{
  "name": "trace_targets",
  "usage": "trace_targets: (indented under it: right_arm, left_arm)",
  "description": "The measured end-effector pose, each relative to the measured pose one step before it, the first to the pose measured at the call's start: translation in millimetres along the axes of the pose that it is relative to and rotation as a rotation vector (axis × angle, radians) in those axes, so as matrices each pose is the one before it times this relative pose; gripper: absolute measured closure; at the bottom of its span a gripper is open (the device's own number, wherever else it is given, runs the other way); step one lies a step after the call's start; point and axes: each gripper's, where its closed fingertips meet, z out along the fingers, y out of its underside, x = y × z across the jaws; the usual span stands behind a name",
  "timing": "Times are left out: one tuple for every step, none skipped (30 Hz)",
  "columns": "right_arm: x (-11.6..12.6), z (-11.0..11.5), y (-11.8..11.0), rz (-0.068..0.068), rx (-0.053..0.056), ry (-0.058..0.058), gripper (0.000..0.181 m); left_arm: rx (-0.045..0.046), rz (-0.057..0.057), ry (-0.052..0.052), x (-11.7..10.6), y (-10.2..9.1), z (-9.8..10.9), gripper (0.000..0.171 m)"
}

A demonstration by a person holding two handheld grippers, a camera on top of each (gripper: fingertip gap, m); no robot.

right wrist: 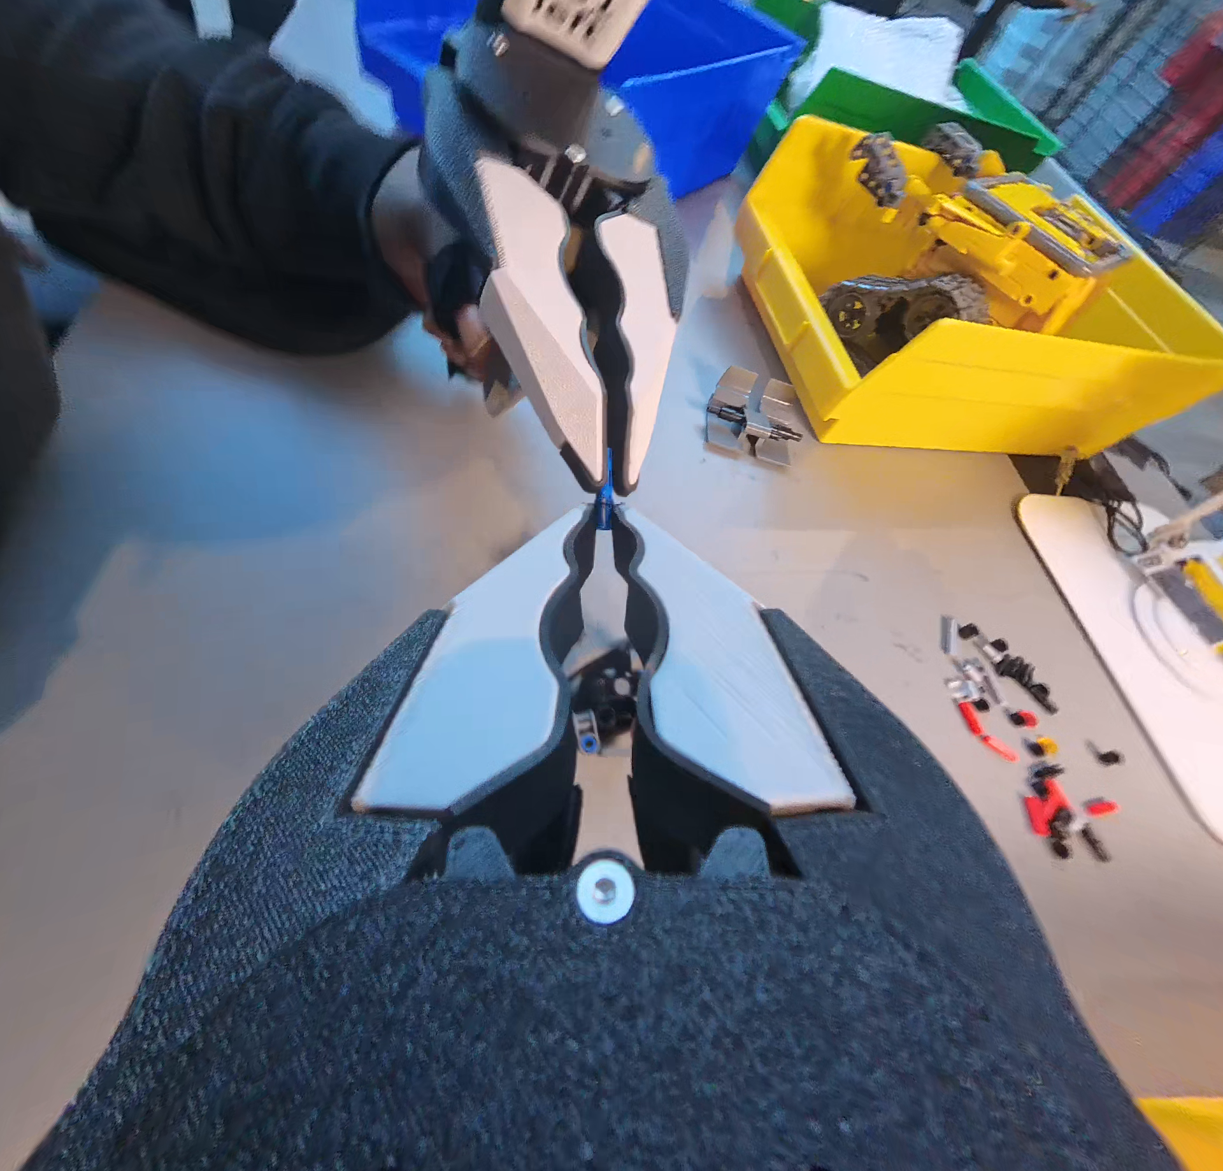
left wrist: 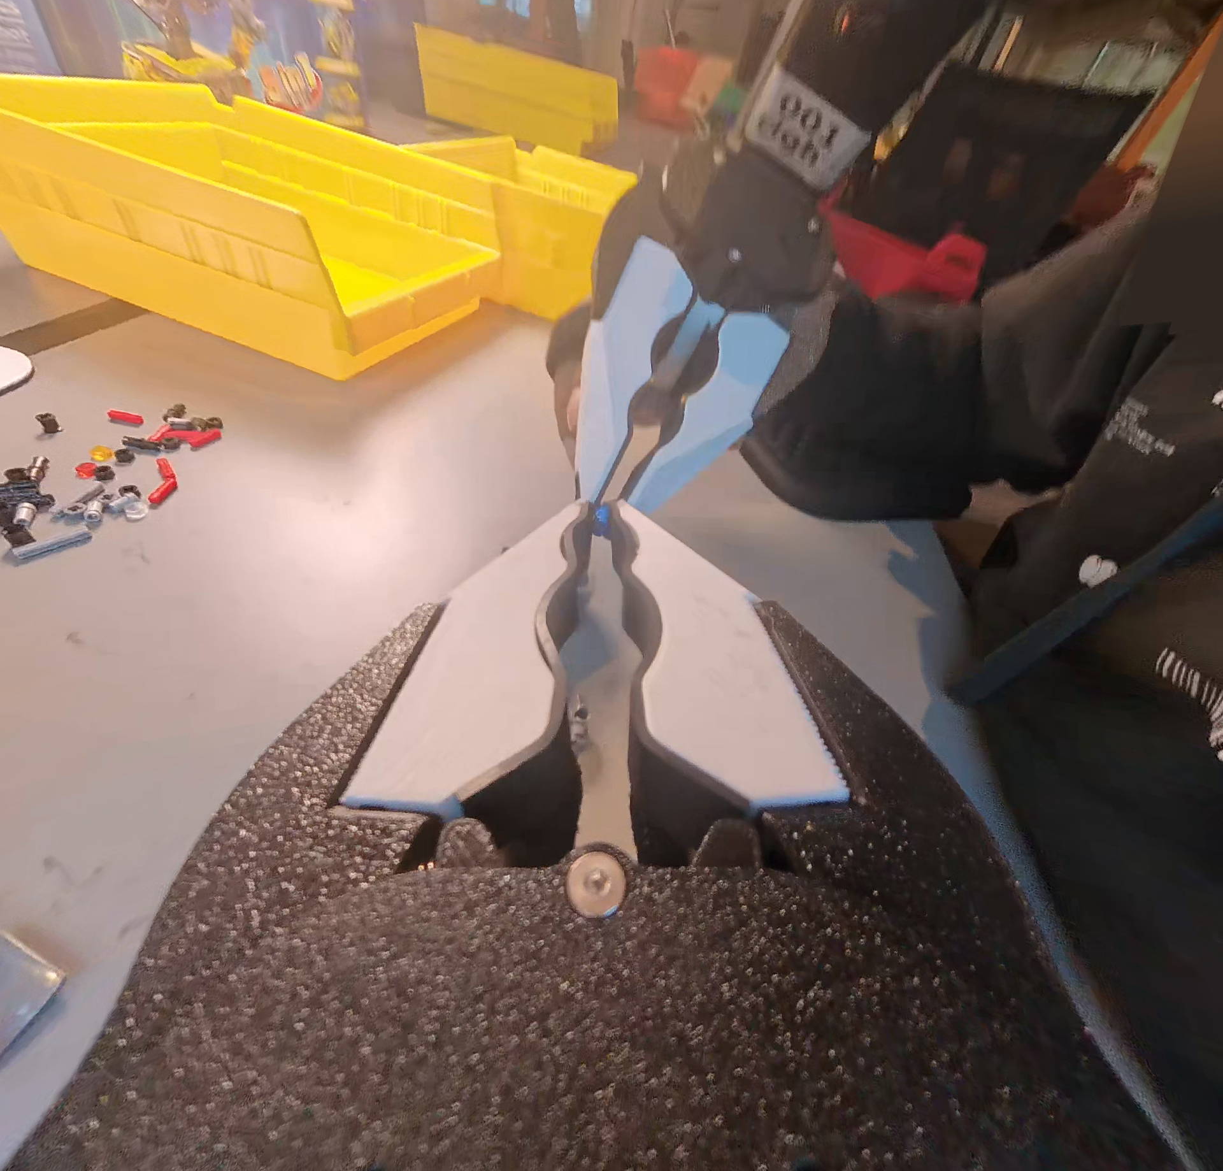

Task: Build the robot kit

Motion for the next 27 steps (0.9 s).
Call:
trace_targets:
  right_arm:
    - [1.65,0.10,-4.61,0.0733,0.0533,0.0186,0.177]
    - [0.39,-0.79,-7.01,0.0913,0.0775,0.0067,0.177]
    - [-1.15,-1.54,-7.30,0.1075,0.0827,-0.0089,0.177]
    - [-1.67,-2.24,-7.10,0.1019,0.0790,-0.0161,0.177]
    - [-2.87,-2.92,-8.38,0.0853,0.0827,-0.0230,0.177]
    - [-3.48,-2.86,-8.32,0.0682,0.0747,-0.0258,0.177]
    - [-3.16,-2.15,-7.46,0.0484,0.0604,-0.0203,0.177]
    - [-2.28,-1.19,-5.28,0.0252,0.0390,-0.0114,0.177]
    - [-2.14,0.08,-1.74,0.0037,0.0119,-0.0081,0.177]
    - [-1.41,1.10,1.11,-0.0153,-0.0093,-0.0005,0.177]
    - [-0.96,1.40,2.07,-0.0308,-0.0132,0.0065,0.177]
    - [-1.59,1.78,3.56,-0.0284,-0.0204,0.0034,0.177]
    - [-1.06,1.67,3.39,-0.0194,-0.0182,0.0065,0.177]
    - [-1.22,0.87,0.78,-0.0159,0.0002,0.0057,0.177]
    - [-1.44,0.55,0.00,-0.0072,0.0014,0.0012,0.177]
    - [-0.02,0.41,0.79,-0.0109,-0.0098,0.0062,0.177]
    - [1.05,0.44,2.24,-0.0284,-0.0223,0.0133,0.177]
    - [1.38,0.16,4.06,-0.0460,-0.0381,0.0147,0.176]
    - [0.43,-0.04,5.85,-0.0533,-0.0522,0.0066,0.176]
    - [0.79,-0.81,5.55,-0.0532,-0.0532,0.0045,0.168]
    - [3.14,-2.59,1.79,-0.0528,-0.0301,0.0186,0.162]
    - [3.54,-4.26,-0.95,-0.0596,-0.0160,0.0215,0.162]
    - [1.62,-4.43,-0.95,-0.0789,-0.0180,0.0128,0.162]
    - [-0.60,-4.01,-0.33,-0.0957,-0.0206,0.0057,0.161]
    - [-2.27,-2.80,0.36,-0.0930,-0.0212,-0.0003,0.161]
    - [-4.84,-1.09,1.46,-0.0723,-0.0247,-0.0140,0.161]
    - [-7.47,0.53,1.45,-0.0467,-0.0238,-0.0288,0.161]
  left_arm:
    - [0.05395,-0.0312,0.0087,-0.50,-7.11,-1.65,0.168]
    - [0.06010,-0.0362,0.0229,1.29,-8.32,-1.94,0.168]
    - [0.06043,-0.0328,0.0273,2.26,-8.64,-1.94,0.167]
    - [0.05175,-0.0249,0.0157,1.11,-7.64,-1.53,0.161]
    - [0.03676,-0.0129,0.0102,0.97,-5.42,-1.04,0.156]
    - [0.02348,-0.0035,0.0175,2.69,-3.54,-0.32,0.153]
    - [0.01467,0.0001,0.0183,3.40,-2.31,0.18,0.155]
    - [0.01170,0.0018,0.0162,3.57,-1.78,0.72,0.156]
    - [0.01300,0.0000,0.0163,3.78,-2.01,1.06,0.157]
    - [0.01264,-0.0050,0.0178,3.78,-1.99,1.33,0.159]
    - [0.00565,-0.0076,0.0143,3.18,-0.85,1.52,0.161]
    - [-0.00454,-0.0032,0.0056,1.67,0.80,1.61,0.162]
    - [-0.01112,0.0046,0.0024,1.54,1.90,1.52,0.164]
    - [-0.00834,0.0079,0.0062,2.33,1.35,0.83,0.168]
    - [-0.00290,0.0060,0.0003,1.23,-0.07,-0.01,0.168]
    - [-0.01160,0.0034,-0.0054,0.07,0.59,-0.30,0.168]
    - [-0.02137,0.0076,-0.0123,-1.24,1.89,-0.61,0.168]
    - [-0.03118,0.0159,-0.0158,-1.75,3.40,-0.71,0.169]
    - [-0.03271,0.0219,-0.0150,-1.40,3.66,-0.63,0.168]
    - [-0.02802,0.0214,-0.0180,-1.77,2.74,-0.92,0.168]
    - [-0.03156,0.0204,-0.0220,-2.56,3.07,-1.16,0.168]
    - [-0.03746,0.0169,-0.0186,-2.34,4.12,-1.09,0.168]
    - [-0.04596,-0.0004,0.0046,0.26,6.01,-0.30,0.168]
    - [-0.04890,-0.0313,0.0407,4.21,7.35,0.84,0.168]
    - [-0.03109,-0.0427,0.0345,2.74,5.93,1.45,0.168]
    - [-0.01134,-0.0385,0.0307,1.99,3.83,1.92,0.168]
    - [-0.01840,-0.0456,0.0577,5.69,4.67,2.57,0.168]
